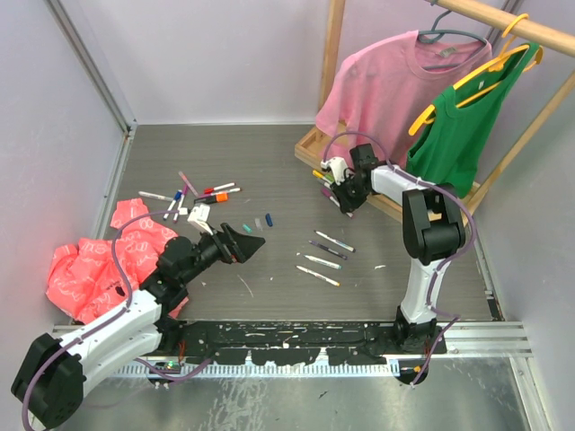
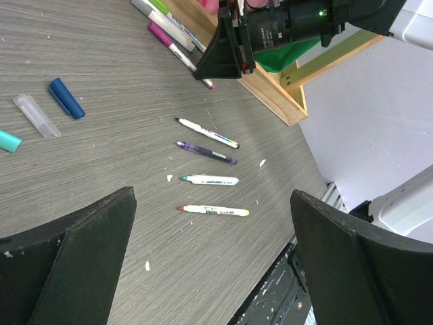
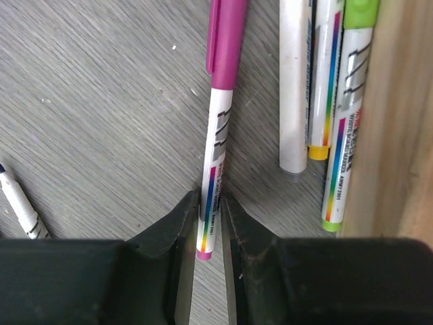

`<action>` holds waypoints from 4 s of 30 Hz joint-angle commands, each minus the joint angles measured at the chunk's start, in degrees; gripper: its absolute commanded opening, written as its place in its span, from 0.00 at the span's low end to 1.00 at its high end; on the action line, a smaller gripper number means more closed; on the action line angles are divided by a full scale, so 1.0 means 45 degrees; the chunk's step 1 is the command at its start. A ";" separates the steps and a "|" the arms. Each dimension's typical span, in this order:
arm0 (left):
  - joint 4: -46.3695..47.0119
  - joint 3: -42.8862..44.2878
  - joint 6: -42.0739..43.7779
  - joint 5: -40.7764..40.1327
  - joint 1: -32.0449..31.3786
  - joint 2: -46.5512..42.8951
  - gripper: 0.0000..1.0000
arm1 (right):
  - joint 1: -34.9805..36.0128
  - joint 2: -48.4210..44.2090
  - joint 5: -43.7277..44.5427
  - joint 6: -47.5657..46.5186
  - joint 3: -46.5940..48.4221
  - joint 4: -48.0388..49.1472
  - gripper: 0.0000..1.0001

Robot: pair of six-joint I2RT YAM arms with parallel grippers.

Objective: Open the pen caps
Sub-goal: Pick up the pen from the center of the board, then open the pen cap from the pen.

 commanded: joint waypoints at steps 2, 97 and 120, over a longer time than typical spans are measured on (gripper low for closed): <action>0.0531 -0.0011 0.0087 0.0019 0.0042 -0.0094 0.98 | 0.0293 0.0374 0.0081 0.0023 0.0447 -0.0360 0.26; 0.7403 0.3264 -0.2453 -0.2946 -0.2386 0.6099 0.00 | 0.2525 -0.5709 -0.9887 0.3037 -0.1618 0.0056 0.44; 0.8383 0.3634 -0.0715 -0.3091 -0.2382 0.6632 0.00 | 0.2832 -0.5369 -0.9992 0.3311 -0.1652 0.0198 0.14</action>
